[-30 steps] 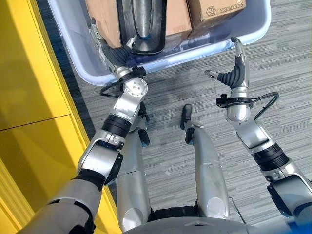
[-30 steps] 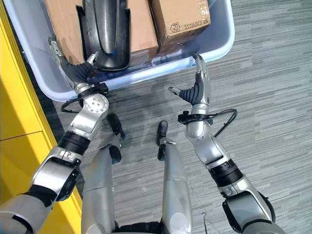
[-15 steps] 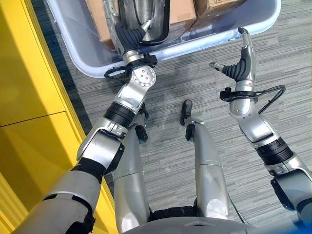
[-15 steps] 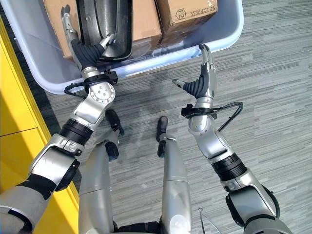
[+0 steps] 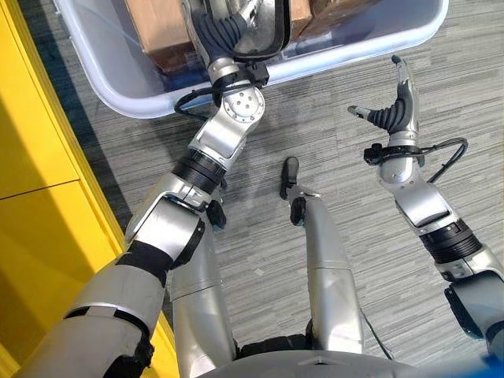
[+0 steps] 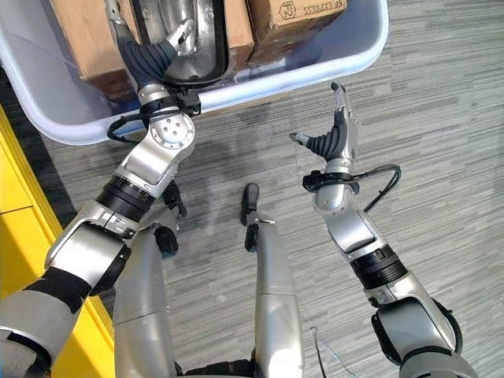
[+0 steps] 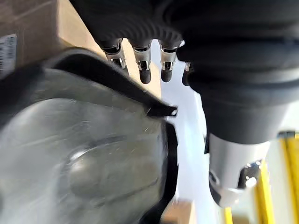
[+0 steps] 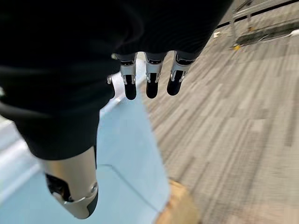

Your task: Move parts from the plastic box to the shelf.

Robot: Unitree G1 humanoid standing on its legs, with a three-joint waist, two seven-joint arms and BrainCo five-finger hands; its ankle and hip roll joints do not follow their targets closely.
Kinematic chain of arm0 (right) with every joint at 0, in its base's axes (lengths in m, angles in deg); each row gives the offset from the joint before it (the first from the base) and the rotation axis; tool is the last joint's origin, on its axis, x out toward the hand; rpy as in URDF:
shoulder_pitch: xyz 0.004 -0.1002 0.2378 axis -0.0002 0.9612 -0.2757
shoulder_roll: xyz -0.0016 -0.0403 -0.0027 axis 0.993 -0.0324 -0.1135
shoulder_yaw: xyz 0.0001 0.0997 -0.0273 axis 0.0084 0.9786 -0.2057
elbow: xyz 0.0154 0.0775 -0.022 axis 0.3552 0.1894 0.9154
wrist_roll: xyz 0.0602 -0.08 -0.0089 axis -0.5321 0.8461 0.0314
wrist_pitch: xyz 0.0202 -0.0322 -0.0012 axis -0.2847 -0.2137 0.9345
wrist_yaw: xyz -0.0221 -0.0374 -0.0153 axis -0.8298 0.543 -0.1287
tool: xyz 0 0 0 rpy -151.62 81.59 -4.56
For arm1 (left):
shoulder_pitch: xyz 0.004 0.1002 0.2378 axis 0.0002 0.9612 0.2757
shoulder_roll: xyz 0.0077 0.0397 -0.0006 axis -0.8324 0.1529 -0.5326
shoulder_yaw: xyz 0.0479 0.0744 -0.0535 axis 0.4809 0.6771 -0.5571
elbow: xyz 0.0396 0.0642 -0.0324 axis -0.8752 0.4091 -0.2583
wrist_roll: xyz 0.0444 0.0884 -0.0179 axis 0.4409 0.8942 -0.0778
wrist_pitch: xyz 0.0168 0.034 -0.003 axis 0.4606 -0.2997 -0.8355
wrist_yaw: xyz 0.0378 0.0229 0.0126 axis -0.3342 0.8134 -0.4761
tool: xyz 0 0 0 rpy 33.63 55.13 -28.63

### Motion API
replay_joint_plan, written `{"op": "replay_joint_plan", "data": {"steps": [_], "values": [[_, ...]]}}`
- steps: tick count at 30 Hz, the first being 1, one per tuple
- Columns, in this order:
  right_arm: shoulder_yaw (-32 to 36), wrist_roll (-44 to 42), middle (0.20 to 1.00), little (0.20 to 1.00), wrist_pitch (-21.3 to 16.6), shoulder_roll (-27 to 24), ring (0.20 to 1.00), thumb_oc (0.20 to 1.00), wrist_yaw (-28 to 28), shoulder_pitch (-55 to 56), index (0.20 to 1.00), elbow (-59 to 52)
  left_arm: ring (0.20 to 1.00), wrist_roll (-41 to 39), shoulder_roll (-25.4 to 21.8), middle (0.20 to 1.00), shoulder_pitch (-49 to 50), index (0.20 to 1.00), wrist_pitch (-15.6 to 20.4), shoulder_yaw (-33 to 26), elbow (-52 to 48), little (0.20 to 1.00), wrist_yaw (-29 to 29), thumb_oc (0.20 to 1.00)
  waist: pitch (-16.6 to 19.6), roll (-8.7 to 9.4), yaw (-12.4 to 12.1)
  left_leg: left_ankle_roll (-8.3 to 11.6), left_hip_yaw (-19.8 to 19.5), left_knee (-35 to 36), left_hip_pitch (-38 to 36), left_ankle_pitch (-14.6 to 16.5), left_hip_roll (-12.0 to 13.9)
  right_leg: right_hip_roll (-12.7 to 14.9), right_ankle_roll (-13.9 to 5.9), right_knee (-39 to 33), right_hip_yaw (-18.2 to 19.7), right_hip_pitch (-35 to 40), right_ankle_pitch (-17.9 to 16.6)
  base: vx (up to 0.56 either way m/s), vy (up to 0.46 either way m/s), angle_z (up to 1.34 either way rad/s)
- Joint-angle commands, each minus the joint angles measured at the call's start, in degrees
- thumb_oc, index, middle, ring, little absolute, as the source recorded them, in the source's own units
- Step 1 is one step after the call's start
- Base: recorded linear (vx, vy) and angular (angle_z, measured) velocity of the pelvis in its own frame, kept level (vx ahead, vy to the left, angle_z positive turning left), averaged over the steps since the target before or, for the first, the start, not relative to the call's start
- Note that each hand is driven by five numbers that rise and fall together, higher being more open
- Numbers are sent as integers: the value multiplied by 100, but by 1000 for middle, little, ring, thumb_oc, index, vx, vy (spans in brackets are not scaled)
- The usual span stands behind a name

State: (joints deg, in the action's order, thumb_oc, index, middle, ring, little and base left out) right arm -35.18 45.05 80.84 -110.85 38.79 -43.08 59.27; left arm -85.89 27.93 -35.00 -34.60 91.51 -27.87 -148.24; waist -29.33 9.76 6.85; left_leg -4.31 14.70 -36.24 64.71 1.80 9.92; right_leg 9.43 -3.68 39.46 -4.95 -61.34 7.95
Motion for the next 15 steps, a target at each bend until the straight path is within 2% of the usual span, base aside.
{"op": "replay_joint_plan", "data": {"steps": [1,3,7,9,15], "values": [[32,-200,1000,1000,-203,-220,1000,1000,-202,-15,1000,-99,1000,99,-606,1000,28,1000,-146,-439,1520,1000,-360,1000,-46,-120,43,393,-474,-596,-462,1021,-38,-174,-371,28,-121,57,-609,-2,-56,2],[-68,-204,1000,1000,-330,-184,1000,1000,-243,-44,1000,-26,1000,92,-646,1000,-23,1000,-82,-440,1598,1000,-392,1000,-46,-80,16,390,-519,-565,-451,1016,-70,-197,-387,-22,-150,79,-662,-3,-65,5],[-171,-285,1000,1000,-309,-91,1000,1000,-320,-68,1000,35,1000,-93,-653,1000,-29,1000,-135,-427,1662,1000,-222,1000,-46,-52,-3,368,-531,-518,-480,1030,-112,-209,-411,-50,-179,105,-753,3,-30,1],[-189,-371,1000,1000,-349,-62,1000,1000,-360,-41,1000,52,1000,-124,-678,1000,-54,1000,-512,-325,1752,1000,369,1000,-46,-21,6,348,-535,-484,-509,1035,-126,-200,-437,-77,-205,133,-852,7,-59,2],[-110,-436,1000,1000,-411,-127,1000,1000,-316,-46,1000,67,1000,-262,-649,1000,-106,1000,-1267,-34,1893,1000,993,1000,-46,-21,61,325,-480,-409,-598,1032,-141,-222,-461,-130,-199,173,-951,2,-11,3]]}}
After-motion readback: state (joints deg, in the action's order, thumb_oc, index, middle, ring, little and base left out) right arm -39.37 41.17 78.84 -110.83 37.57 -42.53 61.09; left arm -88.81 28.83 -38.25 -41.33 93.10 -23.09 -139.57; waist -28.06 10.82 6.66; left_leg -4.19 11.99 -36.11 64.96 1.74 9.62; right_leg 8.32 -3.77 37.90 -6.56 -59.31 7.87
